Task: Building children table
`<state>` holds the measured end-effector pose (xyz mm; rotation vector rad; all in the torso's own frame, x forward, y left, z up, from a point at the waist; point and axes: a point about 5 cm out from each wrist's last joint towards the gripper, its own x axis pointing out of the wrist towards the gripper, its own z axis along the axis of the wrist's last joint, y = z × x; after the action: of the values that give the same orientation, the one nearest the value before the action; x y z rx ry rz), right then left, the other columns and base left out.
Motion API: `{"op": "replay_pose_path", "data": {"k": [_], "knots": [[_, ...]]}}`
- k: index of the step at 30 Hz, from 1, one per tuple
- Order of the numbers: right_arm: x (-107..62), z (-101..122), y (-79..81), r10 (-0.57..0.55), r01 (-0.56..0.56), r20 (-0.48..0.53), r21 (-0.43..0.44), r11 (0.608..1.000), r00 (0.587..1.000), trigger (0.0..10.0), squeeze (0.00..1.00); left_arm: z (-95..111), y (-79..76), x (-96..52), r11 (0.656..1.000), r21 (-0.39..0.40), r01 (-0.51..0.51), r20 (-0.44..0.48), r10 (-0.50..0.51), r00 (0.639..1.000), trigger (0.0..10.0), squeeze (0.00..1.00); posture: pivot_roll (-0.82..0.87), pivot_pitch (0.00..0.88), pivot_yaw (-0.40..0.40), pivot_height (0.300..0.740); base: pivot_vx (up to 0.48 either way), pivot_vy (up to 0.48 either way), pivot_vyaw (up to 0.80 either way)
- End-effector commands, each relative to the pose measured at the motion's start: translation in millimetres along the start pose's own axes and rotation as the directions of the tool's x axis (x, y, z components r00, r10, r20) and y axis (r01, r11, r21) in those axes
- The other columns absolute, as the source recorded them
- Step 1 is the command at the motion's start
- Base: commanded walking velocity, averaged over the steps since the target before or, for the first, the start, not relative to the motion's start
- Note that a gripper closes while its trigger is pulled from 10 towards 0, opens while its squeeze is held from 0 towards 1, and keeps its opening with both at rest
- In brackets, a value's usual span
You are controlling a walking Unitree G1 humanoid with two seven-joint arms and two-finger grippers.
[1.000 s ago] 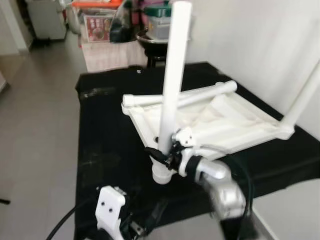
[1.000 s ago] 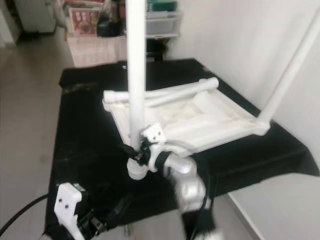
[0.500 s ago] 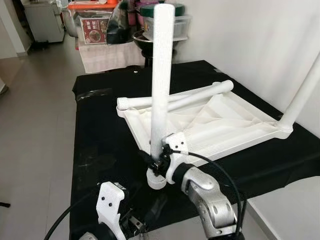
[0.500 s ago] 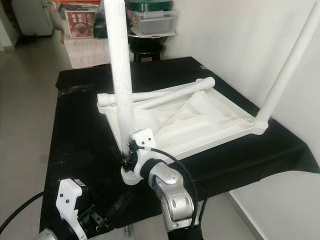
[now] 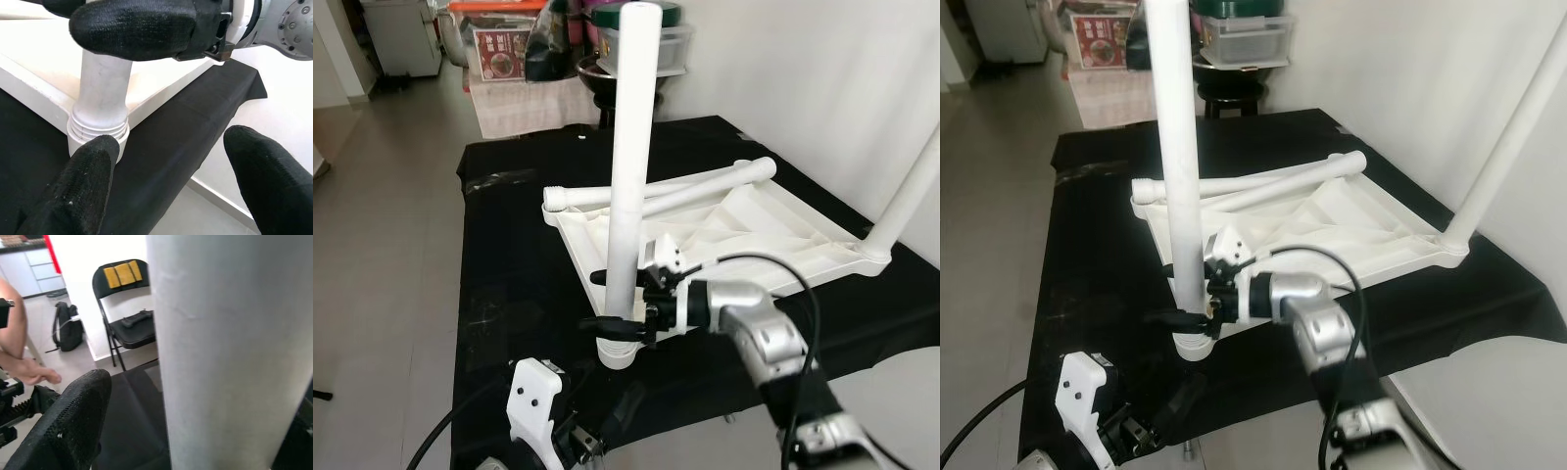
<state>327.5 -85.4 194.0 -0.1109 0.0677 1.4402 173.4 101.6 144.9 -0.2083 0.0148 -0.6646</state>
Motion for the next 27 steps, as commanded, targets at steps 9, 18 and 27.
{"op": "replay_pose_path", "data": {"k": [9, 18, 27], "knots": [[2.4, -1.7, -23.3, 0.051, -0.049, -0.053, 0.042, 0.998, 0.997, 4.8, 0.00, 0.6, -9.9, -4.8, 1.000, 0.003, 0.000, -0.010, 0.001, 1.000, 10.0, 0.00, 0.07, 0.112, -0.059, 0.740, 0.000, 0.000, 0.00], [-4.0, -6.4, -31.7, 0.024, -0.019, -0.061, 0.076, 0.997, 0.998, 0.0, 0.00, 2.3, -14.2, -7.1, 1.000, 0.008, -0.010, -0.006, 0.011, 1.000, 10.0, 0.00, 0.07, 0.128, -0.057, 0.740, 0.000, 0.000, 0.00], [-25.2, -26.2, -36.6, -0.619, 0.620, -0.081, -0.021, 0.785, 0.781, 0.0, 0.00, 1.8, -16.2, -7.3, 1.000, 0.000, -0.011, -0.002, 0.011, 1.000, 10.0, 0.00, 0.02, 0.131, -0.074, 0.740, 0.000, 0.000, 0.00]]}}
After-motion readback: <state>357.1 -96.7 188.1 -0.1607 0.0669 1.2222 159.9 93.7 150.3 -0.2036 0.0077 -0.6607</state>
